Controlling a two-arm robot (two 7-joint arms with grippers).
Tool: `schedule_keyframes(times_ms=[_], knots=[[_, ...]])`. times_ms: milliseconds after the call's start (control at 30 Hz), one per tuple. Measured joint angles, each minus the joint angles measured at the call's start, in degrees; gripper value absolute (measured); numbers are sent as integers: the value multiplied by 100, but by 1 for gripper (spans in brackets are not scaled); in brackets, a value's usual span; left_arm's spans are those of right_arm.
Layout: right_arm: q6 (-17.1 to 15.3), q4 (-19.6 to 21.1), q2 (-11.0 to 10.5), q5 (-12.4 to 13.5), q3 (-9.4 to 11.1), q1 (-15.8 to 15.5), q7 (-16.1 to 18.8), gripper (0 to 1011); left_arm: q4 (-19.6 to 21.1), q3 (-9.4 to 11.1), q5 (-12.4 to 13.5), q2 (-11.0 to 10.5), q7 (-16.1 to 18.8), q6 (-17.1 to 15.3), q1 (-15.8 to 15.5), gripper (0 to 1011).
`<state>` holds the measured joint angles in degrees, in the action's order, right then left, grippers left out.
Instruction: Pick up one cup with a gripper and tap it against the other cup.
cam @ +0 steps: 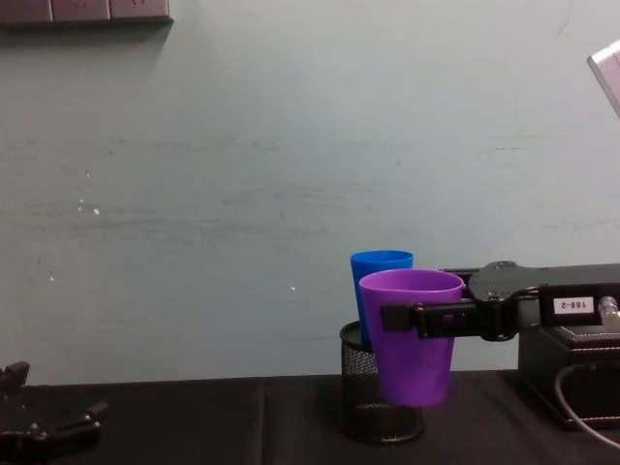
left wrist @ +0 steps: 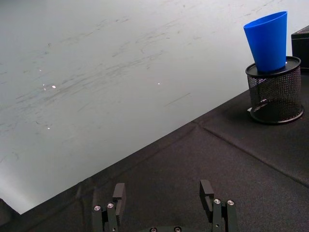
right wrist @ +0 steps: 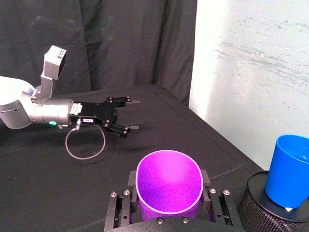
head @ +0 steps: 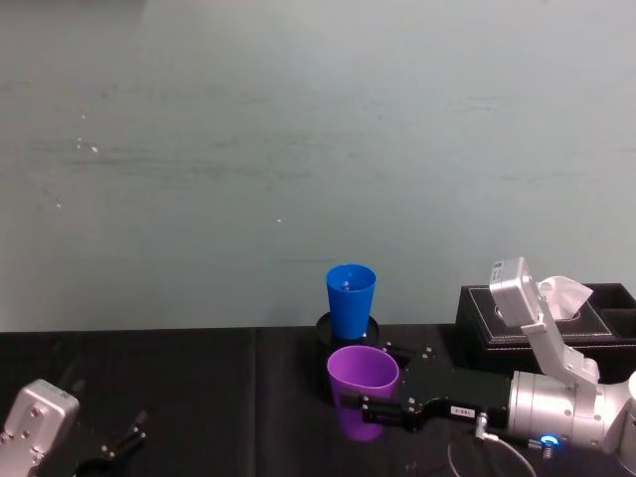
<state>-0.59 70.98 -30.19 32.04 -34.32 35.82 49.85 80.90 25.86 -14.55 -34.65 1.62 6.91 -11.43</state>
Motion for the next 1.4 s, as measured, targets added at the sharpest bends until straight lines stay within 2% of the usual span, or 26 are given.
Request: schedule_keyframes(times_ms=[1400], knots=[[5, -1, 0, -2, 0, 0, 1, 723, 0, 0, 0, 0, 0, 0, 0, 1000]])
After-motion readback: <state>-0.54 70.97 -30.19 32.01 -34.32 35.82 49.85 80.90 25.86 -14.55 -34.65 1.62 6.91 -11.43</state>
